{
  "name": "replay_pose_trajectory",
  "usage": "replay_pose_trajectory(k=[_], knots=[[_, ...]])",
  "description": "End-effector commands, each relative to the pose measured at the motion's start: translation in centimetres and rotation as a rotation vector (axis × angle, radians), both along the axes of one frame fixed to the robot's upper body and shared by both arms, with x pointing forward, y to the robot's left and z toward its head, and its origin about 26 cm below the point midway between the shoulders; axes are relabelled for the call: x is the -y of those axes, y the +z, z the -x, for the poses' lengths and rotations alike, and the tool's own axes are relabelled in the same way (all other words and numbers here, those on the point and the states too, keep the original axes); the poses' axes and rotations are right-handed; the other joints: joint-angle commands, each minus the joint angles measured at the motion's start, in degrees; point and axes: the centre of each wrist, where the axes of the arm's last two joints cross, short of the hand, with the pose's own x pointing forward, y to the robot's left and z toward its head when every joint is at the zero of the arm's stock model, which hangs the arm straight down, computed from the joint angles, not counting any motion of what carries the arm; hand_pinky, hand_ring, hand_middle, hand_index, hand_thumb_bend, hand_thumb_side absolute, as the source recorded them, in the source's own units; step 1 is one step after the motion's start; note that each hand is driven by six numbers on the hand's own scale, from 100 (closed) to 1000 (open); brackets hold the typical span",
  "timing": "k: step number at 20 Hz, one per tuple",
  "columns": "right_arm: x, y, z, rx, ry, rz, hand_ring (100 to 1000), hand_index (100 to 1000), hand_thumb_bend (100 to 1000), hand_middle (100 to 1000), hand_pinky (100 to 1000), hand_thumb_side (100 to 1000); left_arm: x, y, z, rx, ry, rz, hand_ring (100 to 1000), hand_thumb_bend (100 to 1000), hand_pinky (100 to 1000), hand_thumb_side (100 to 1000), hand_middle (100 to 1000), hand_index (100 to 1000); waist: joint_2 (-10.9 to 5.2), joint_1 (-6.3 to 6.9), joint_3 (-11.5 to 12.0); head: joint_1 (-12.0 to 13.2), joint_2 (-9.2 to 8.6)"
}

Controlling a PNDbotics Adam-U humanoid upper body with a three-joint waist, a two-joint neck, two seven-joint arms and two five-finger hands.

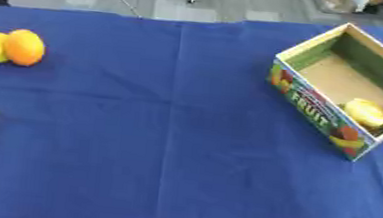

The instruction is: Pick up the objects with one hand, pass them to the other hand, and then place them into the box on the other side of the table.

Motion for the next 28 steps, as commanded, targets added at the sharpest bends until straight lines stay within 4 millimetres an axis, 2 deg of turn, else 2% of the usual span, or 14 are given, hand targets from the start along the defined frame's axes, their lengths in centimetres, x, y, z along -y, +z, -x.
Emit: replay_pose_trajectory(k=[1,7,12,16,25,28], knots=[[-0.2,1.2,0.4,0.017,-0.007,0.057,846,956,441,894,713,295,-1.1,1.4,0.1,-0.111,0.009,-0.114,751,881,814,352,723,795,-1.49,0.6,-0.1,0.71,-0.3],[-0.4,0.9,0.4,-0.006,-0.004,0.093,845,948,445,892,713,300,-2.1,0.3,-0.7,-0.307,0.024,-0.183,779,878,828,384,735,835,-1.47,0.64,-0.29,1.17,-1.2],[-0.6,0.3,0.3,-0.039,-0.001,0.123,845,949,445,893,713,305,-2.6,-0.8,-1.2,-0.404,0.046,-0.217,784,879,833,355,745,831,-1.54,0.64,-0.34,1.0,-2.03],[-1.1,0.0,0.2,-0.059,0.016,0.127,846,952,447,896,713,307,-2.6,-1.4,-1.6,-0.433,0.042,-0.195,788,855,841,317,748,832,-1.62,0.67,-0.34,0.96,-2.37],[-2.7,-0.2,-0.4,-0.103,0.085,0.1,845,954,444,899,711,312,-2.0,-3.3,-2.7,-0.524,0.044,-0.222,785,803,830,163,728,803,-1.7,0.73,-0.37,1.88,-2.4],[-3.0,-0.4,-0.4,-0.114,0.093,0.1,845,954,445,899,710,313,-1.7,-4.2,-3.0,-0.557,0.031,-0.21,777,788,823,168,710,793,-1.69,0.7,-0.38,1.99,-2.34]])
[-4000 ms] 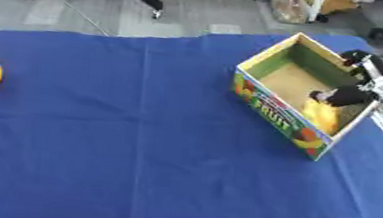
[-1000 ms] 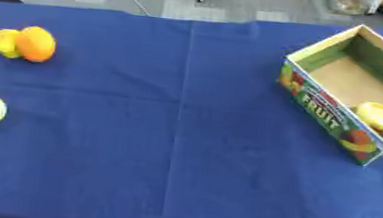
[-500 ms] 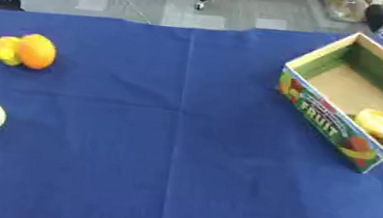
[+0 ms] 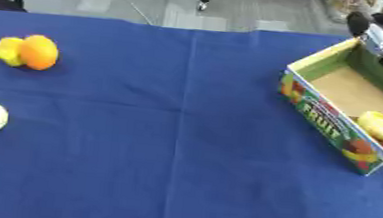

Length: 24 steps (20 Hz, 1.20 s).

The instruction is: Pick up the objects with one hand, pass them to the other hand, and then place them into the box on the other side of the table.

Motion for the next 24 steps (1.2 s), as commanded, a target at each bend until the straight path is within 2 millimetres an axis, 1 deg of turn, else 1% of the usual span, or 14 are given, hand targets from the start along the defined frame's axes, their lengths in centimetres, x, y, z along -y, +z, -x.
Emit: replay_pose_trajectory(k=[1,4,8,12,15,19,21,24], knots=[[-0.4,0.9,0.3,0.018,0.016,0.015,844,954,445,899,710,314,-0.2,0.6,-0.1,-0.01,0.003,-0.014,772,783,819,172,698,790,-1.68,0.69,0.03,0.27,-0.74],[-0.6,0.7,0.2,0.008,0.022,0.015,843,954,446,898,710,314,0.2,-0.4,-0.3,-0.036,-0.004,-0.007,764,776,811,177,686,781,-1.7,0.67,0.04,0.34,-0.76],[-0.7,0.6,0.2,0.001,0.026,0.016,841,953,447,896,710,314,0.8,-0.9,-0.5,-0.025,-0.001,0.006,754,765,805,191,677,775,-1.73,0.58,0.07,0.4,-0.8],[-0.8,0.3,0.2,-0.007,0.023,0.016,841,953,447,896,709,316,1.4,-0.8,-0.5,0.002,-0.001,0.031,749,774,803,205,671,776,-1.77,0.59,0.14,0.65,-0.73],[-0.8,0.3,0.2,-0.012,0.024,0.015,840,953,447,896,709,317,2.1,-0.7,-0.7,0.036,0.008,0.04,745,770,800,189,667,780,-1.81,0.62,0.16,0.68,-0.7],[-0.9,0.2,0.2,-0.015,0.028,0.017,840,953,447,896,709,318,3.5,-0.9,-1.4,0.07,0.014,0.028,749,778,802,186,677,790,-1.81,0.6,0.06,0.68,-0.76],[-0.9,0.2,0.2,-0.016,0.029,0.018,840,953,447,896,709,318,3.8,-0.9,-1.5,0.075,0.015,0.021,749,778,802,186,677,790,-1.81,0.59,0.07,0.64,-0.78],[-1.0,0.0,0.2,-0.023,0.034,0.019,840,952,450,896,709,319,4.9,-1.0,-2.4,0.101,0.011,-0.007,749,789,795,166,679,781,-1.8,0.62,0.03,1.56,-0.64]])
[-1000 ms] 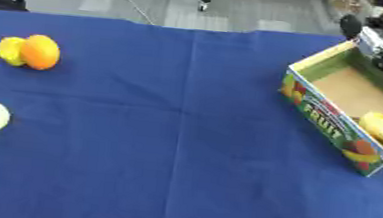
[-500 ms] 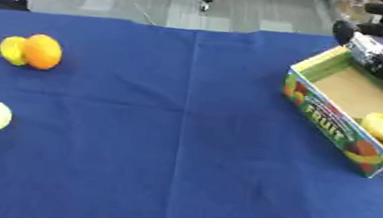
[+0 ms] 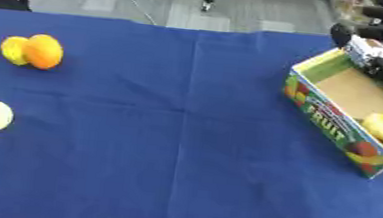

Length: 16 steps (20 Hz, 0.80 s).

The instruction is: Pick up the objects with one hand, pass them to the other hand, and then place them into the box on the other side of the table.

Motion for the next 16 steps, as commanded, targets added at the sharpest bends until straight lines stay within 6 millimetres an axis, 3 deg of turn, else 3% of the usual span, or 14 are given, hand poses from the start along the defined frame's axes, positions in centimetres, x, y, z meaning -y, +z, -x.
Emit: replay_pose_trajectory(k=[1,7,16], knots=[[-0.2,0.7,0.3,0.024,0.012,0.018,840,952,450,896,709,319,0.4,1.2,-0.7,0.051,0.008,-0.051,747,790,792,159,675,774,-1.8,0.63,0.02,0.96,-0.62],[-0.3,0.5,0.3,0.016,0.011,0.019,840,953,451,897,709,320,1.0,0.0,-1.8,0.058,0.01,-0.093,706,759,754,127,634,732,-1.76,0.67,-0.04,1.2,-0.43],[-0.4,0.2,0.3,0.008,0.009,0.022,840,953,451,896,710,321,1.7,-1.3,-2.7,0.033,0.001,-0.129,711,702,746,103,647,727,-1.71,0.67,-0.1,1.44,-0.45]])
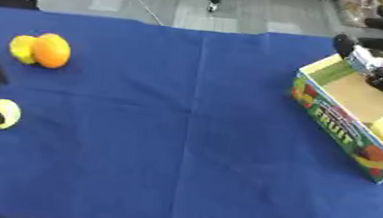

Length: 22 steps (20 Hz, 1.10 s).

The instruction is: Pick up the objects with one hand, pass them to the other hand, and then place them into the box on the other side of the table.

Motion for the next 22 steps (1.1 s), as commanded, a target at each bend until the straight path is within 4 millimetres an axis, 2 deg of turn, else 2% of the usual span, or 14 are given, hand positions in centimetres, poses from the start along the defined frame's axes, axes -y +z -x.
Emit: replay_pose_trajectory(k=[1,6,9,10,11,16,17,19,22], knots=[[-0.04,0.89,0.33,0.03,0.001,0.021,840,953,450,896,710,322,-0.47,1.15,-0.19,0.011,0.001,-0.046,712,695,746,100,648,724,-1.73,0.68,-0.04,0.37,-0.44],[-0.05,0.81,0.34,0.028,0.001,0.02,840,953,451,896,710,322,-0.71,0.98,-0.18,-0.018,-0.002,-0.065,715,627,746,100,653,697,-1.74,0.73,-0.05,0.53,-0.53],[-0.03,0.79,0.34,0.029,0.0,0.019,840,953,451,896,710,321,-0.71,1.01,-0.14,-0.029,-0.01,-0.077,714,617,744,100,653,692,-1.74,0.74,-0.05,0.58,-0.56],[-0.03,0.79,0.35,0.029,-0.001,0.019,839,952,461,894,710,327,-0.72,1.01,-0.13,-0.032,-0.011,-0.081,714,696,739,100,649,688,-1.73,0.74,-0.05,0.6,-0.56],[0.0,0.75,0.36,0.028,-0.002,0.018,839,952,451,894,710,321,-0.77,0.92,-0.08,-0.043,-0.011,-0.099,712,619,737,100,652,685,-1.72,0.75,-0.07,0.69,-0.54],[0.11,0.58,0.4,0.027,-0.002,0.016,842,952,450,900,710,322,-0.5,1.14,0.0,-0.074,-0.027,-0.151,710,580,735,100,646,681,-1.75,0.76,-0.07,0.85,-0.53],[0.12,0.56,0.41,0.027,-0.002,0.016,842,952,451,901,710,322,-0.47,1.2,0.01,-0.077,-0.03,-0.154,709,519,735,100,645,675,-1.76,0.76,-0.07,0.89,-0.53],[0.13,0.5,0.42,0.025,-0.003,0.017,842,953,451,901,710,323,-0.42,1.33,0.03,-0.081,-0.033,-0.155,709,458,735,100,643,667,-1.78,0.78,-0.08,0.95,-0.54],[0.16,0.49,0.43,0.026,-0.003,0.018,843,953,451,902,710,322,-0.37,1.55,0.1,-0.083,-0.036,-0.155,708,413,735,100,642,663,-1.81,0.82,-0.11,0.99,-0.51]])
